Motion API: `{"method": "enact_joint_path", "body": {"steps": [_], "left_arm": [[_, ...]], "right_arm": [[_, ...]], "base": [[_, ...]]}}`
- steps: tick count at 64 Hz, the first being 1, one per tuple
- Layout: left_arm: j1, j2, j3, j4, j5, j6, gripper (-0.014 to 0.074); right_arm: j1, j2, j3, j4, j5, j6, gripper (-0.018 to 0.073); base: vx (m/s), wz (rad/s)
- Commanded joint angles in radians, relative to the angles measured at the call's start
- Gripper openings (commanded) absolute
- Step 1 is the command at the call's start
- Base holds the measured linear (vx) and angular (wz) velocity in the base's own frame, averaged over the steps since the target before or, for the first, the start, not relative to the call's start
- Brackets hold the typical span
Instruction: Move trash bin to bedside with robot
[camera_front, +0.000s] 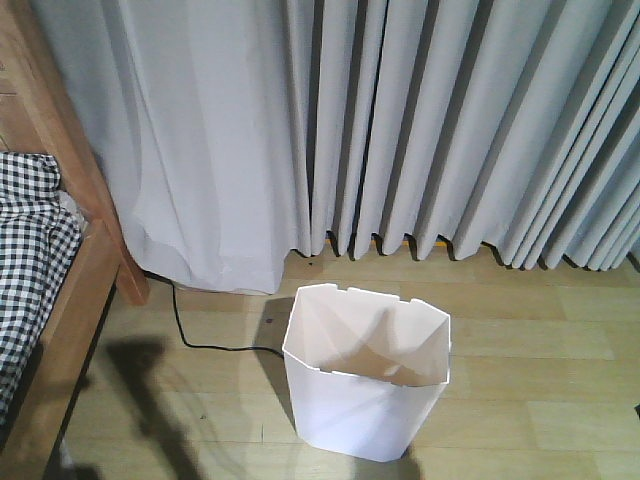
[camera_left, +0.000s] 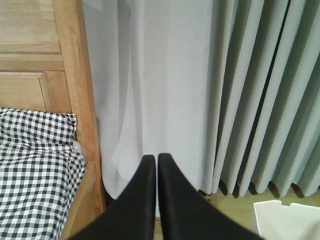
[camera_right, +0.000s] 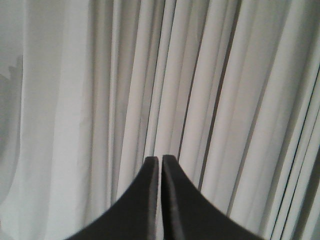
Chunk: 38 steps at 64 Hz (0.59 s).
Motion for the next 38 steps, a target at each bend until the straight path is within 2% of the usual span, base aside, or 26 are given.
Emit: {"method": "enact_joint_path", "body": {"steps": [1,22,26,31,38], "left_arm": [[-0.003,-0.01,0.029,-0.004,-0.074,-0.008,-0.0006],[-0.003,-0.01,0.029,-0.004,-0.074,-0.008,-0.0006],[-0.003,-0.01,0.029,-0.004,-0.074,-0.008,-0.0006],[-0.003,-0.01,0.029,-0.004,-0.074,-0.008,-0.0006],[-0.003,-0.01,0.029,-0.004,-0.074,-0.008,-0.0006]], "right_arm": [[-0.002,0.012,-0.026,0.004,-0.057,0.0,-0.0006],[-0.002,0.013,-0.02,0.0,-0.066,0.0,-0.0006],[-0.002,0.013,-0.005,-0.02,-0.091,0.036,-0.0006],[-0.002,0.011,0.009,-0.168,-0.115,0.185,-0.0006],[-0.002,0.01,0.047,-0.467,-0.164,0.495,-0.0006]], "base": [[0.0,0.0],[0.0,0.0],[0.0,0.0],[0.0,0.0],[0.0,0.0]]}}
